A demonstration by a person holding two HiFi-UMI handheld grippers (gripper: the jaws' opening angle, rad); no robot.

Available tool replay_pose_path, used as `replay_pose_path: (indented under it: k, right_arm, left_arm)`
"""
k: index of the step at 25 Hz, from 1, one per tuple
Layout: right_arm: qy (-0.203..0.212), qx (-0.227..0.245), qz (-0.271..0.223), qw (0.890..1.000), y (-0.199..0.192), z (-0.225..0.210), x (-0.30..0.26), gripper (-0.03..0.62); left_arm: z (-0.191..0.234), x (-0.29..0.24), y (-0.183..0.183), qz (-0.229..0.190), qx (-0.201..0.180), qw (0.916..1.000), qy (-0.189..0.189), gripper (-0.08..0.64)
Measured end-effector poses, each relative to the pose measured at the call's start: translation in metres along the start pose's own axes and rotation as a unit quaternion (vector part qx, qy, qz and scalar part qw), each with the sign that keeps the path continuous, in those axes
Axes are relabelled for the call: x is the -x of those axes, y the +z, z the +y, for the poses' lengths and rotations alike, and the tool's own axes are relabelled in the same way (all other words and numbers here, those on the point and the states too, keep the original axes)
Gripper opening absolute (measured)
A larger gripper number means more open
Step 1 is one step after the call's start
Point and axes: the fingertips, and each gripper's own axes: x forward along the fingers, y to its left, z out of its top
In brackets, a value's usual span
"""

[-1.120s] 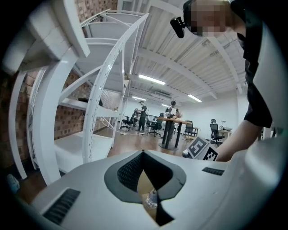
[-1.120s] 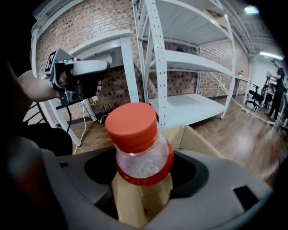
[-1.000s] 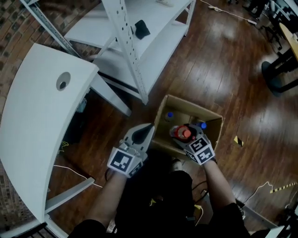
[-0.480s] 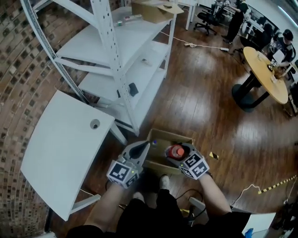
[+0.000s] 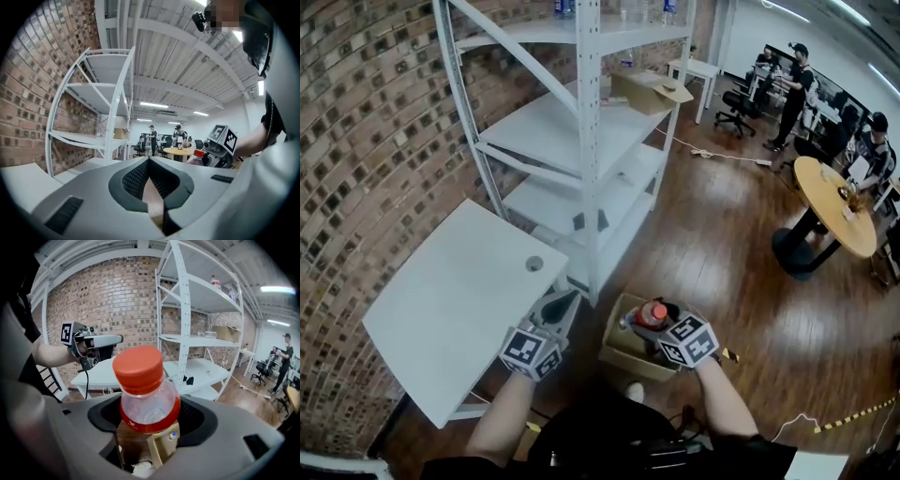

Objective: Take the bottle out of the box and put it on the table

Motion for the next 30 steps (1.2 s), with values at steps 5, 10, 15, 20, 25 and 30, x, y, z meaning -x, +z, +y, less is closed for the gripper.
replay_pose_path:
  k: [5,10,15,20,25,30]
  right_arm:
    - [0.042,0.051,-0.015,0.998,0.049,0.047,-0.028,0.336]
    - [0.109,0.106,-0.008,0.988,0.084,0.123,-0.079,0.336]
    - [0.195,0.164,-0.014,0.967,0.130,0.206,-0.131,0.337]
    - [0.270,0.198,-0.022,0.942,0.162,0.266,-0.167,0.337]
    - [0.338,0.265,-0.032,0.903,0.191,0.306,-0.191,0.337]
    - [0.397,0.288,-0.038,0.871,0.213,0.329,-0.208,0.337]
  left_arm:
    - [0.031,0.067,0.020,-0.010,-0.017,0.9975,0.069,-0.003]
    - [0.076,0.176,0.033,-0.017,-0.027,0.9854,0.167,-0.003]
    - [0.120,0.281,0.051,-0.033,-0.040,0.9521,0.301,-0.003]
    - [0.137,0.341,0.056,-0.034,-0.047,0.9211,0.385,-0.003]
    - [0.147,0.376,0.061,-0.048,-0.041,0.8840,0.463,-0.003]
    - [0.153,0.398,0.064,-0.063,-0.045,0.8437,0.531,-0.003]
